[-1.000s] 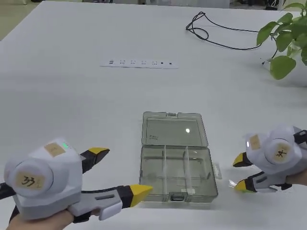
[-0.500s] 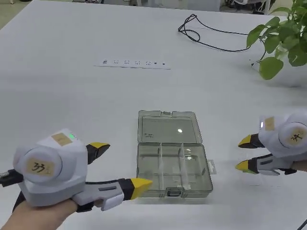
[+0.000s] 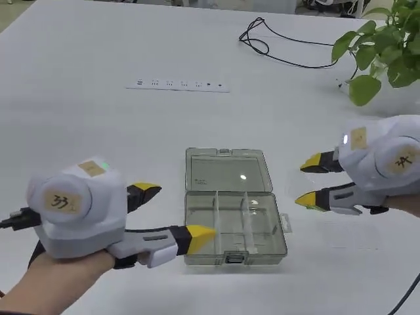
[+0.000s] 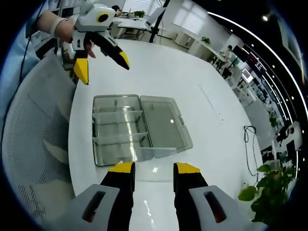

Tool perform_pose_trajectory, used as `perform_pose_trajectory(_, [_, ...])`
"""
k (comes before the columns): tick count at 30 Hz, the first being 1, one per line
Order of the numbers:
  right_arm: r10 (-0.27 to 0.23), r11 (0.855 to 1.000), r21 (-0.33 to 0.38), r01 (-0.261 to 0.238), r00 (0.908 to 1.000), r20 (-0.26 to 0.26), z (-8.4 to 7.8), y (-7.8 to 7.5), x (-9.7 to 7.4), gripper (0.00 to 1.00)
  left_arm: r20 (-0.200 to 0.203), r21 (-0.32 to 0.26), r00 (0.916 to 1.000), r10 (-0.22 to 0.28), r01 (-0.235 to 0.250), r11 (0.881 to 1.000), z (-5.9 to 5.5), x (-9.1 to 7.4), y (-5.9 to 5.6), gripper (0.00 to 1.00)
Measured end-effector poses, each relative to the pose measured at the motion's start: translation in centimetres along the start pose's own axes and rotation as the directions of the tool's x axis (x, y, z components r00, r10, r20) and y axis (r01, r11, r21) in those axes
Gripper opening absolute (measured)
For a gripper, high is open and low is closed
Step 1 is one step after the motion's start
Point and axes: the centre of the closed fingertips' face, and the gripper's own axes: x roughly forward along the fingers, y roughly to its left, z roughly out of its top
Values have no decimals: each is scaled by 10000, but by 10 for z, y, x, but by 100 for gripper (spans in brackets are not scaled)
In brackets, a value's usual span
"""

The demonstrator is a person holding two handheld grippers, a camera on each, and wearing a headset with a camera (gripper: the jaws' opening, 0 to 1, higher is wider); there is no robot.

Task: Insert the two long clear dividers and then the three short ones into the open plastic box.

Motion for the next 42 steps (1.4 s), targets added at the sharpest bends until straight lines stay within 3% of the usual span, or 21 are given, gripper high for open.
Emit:
perform_pose_trajectory(6, [-118, 9987, -483, 147, 9982, 589, 43, 1, -5, 32, -121, -66, 9993, -350, 349, 9994, 7, 8, -5, 67])
perform_pose_trajectory(9, [-240, 9954, -906, 299, 9976, 646, 56, 3, -6, 32, -208, -600, 9957, -901, 887, 9942, 14, 12, -15, 58])
perform_pose_trajectory(13, [-431, 9940, -969, 500, 9964, 729, 73, 8, -7, 32, -138, -936, 9947, -1015, 998, 9906, 23, 17, -13, 50])
perform_pose_trajectory(17, [-477, 9871, -1491, 591, 9957, 791, 81, 15, -9, 32, -179, -1755, 9876, -1561, 1506, 9729, 31, 22, -20, 49])
perform_pose_trajectory(20, [-702, 9732, -2150, 821, 9956, 624, 82, 16, -8, 32, -101, -2479, 9785, -2059, 1970, 9486, 37, 24, -27, 46])
perform_pose_trajectory(21, [-722, 9685, -2345, 837, 9957, 574, 82, 17, -7, 32, -78, -2814, 9743, -2250, 2138, 9355, 39, 26, -30, 44])
perform_pose_trajectory(23, [-681, 9658, -2472, 786, 9964, 509, 82, 21, -3, 32, 206, -3166, 9683, -2488, 2423, 9171, 46, 28, -33, 41])
perform_pose_trajectory(24, [-664, 9633, -2573, 759, 9968, 454, 82, 22, -2, 32, 317, -3577, 9637, -2649, 2585, 8974, 48, 28, -35, 40])
perform_pose_trajectory(25, [-653, 9608, -2671, 738, 9970, 409, 82, 23, -1, 32, 341, -4073, 9559, -2916, 2797, 8694, 49, 29, -38, 36])
perform_pose_trajectory(27, [-711, 9597, -2700, 777, 9969, 340, 83, 24, 1, 32, 253, -4629, 9485, -3158, 2912, 8372, 48, 30, -40, 29])
perform_pose_trajectory(28, [-624, 9596, -2726, 700, 9974, 364, 84, 26, 1, 32, 330, -4939, 9422, -3336, 3055, 8141, 48, 31, -41, 24])
perform_pose_trajectory(30, [-618, 9590, -2748, 690, 9975, 347, 85, 27, 2, 32, 363, -5289, 9422, -3330, 3009, 7936, 46, 34, -39, 21])
perform_pose_trajectory(31, [-568, 9565, -2845, 644, 9978, 346, 86, 28, 3, 32, 464, -5173, 9442, -3262, 3021, 8007, 47, 34, -36, 21])
perform_pose_trajectory(33, [-513, 9577, -2816, 591, 9981, 350, 87, 30, 4, 32, 453, -5444, 9425, -3312, 3013, 7828, 45, 34, -36, 18])
perform_pose_trajectory(35, [-424, 9576, -2834, 511, 9984, 367, 88, 33, 5, 32, 527, -5430, 9439, -3260, 3011, 7839, 44, 34, -35, 16])
perform_pose_trajectory(38, [-295, 9559, -2913, 368, 9991, 293, 87, 38, 8, 32, 656, -5603, 9336, -3522, 3266, 7612, 45, 32, -40, 12])
perform_pose_trajectory(42, [-77, 9555, -2945, 168, 9995, 322, 90, 46, 11, 32, 621, -5581, 9306, -3607, 3320, 7605, 43, 32, -40, 10])
